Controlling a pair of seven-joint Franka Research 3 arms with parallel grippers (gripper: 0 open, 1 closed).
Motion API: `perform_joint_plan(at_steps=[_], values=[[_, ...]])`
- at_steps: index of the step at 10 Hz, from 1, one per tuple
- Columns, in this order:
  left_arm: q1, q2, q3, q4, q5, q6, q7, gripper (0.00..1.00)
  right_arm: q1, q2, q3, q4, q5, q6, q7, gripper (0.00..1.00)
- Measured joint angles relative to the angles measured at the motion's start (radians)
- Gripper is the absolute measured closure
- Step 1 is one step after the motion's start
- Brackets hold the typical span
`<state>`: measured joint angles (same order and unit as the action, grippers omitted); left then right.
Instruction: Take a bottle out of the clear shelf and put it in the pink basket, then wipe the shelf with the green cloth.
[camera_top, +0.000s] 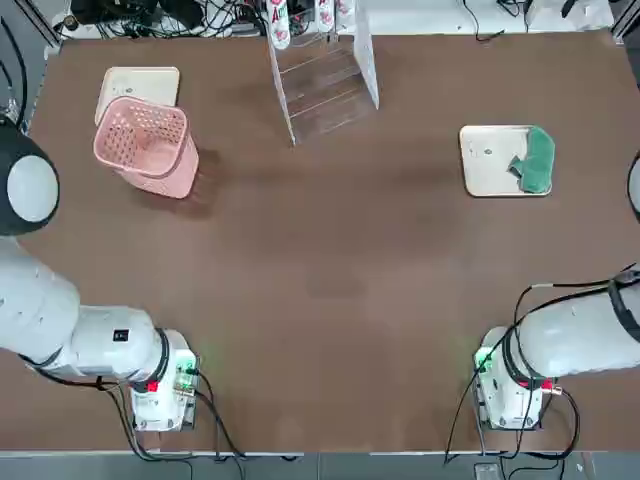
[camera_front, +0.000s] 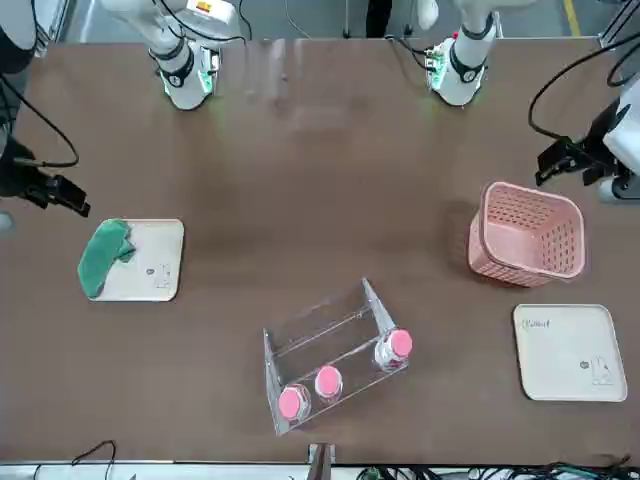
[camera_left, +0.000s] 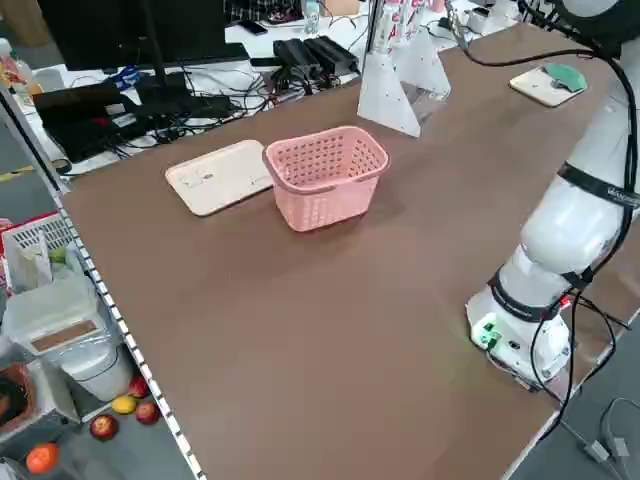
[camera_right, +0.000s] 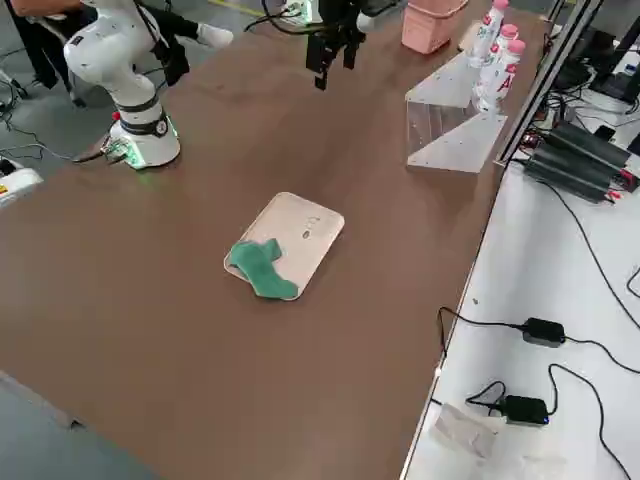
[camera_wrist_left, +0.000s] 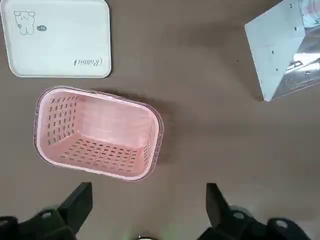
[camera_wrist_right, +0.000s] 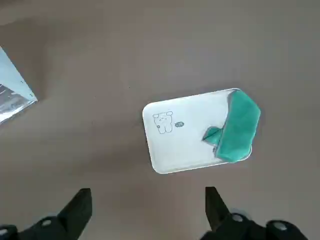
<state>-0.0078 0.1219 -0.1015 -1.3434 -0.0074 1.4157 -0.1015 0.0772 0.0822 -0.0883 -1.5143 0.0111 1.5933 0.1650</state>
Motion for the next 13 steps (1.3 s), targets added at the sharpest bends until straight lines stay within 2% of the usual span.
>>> perform_joint_plan(at_steps=[4,8,11,13], values=[[-0.003,0.0,-0.005,0.02,0.0,0.034,0.024,0.0,0.0,0.0,0.0,0.0,0.0,0.0,0.0,0.0],[-0.029,0.025,-0.036,0.02,-0.043,0.201,0.021,0.0,0.0,0.0,0.0,0.0,0.0,0.0,0.0,0.0],[-0.099,0.084,-0.044,0.019,-0.065,0.298,0.019,0.0,0.002,0.0,0.001,0.0,0.0,0.005,0.0,0.0],[-0.173,0.139,-0.046,0.019,-0.065,0.469,0.014,0.0,0.007,0.0,0.004,0.0,0.0,0.008,0.003,0.0]])
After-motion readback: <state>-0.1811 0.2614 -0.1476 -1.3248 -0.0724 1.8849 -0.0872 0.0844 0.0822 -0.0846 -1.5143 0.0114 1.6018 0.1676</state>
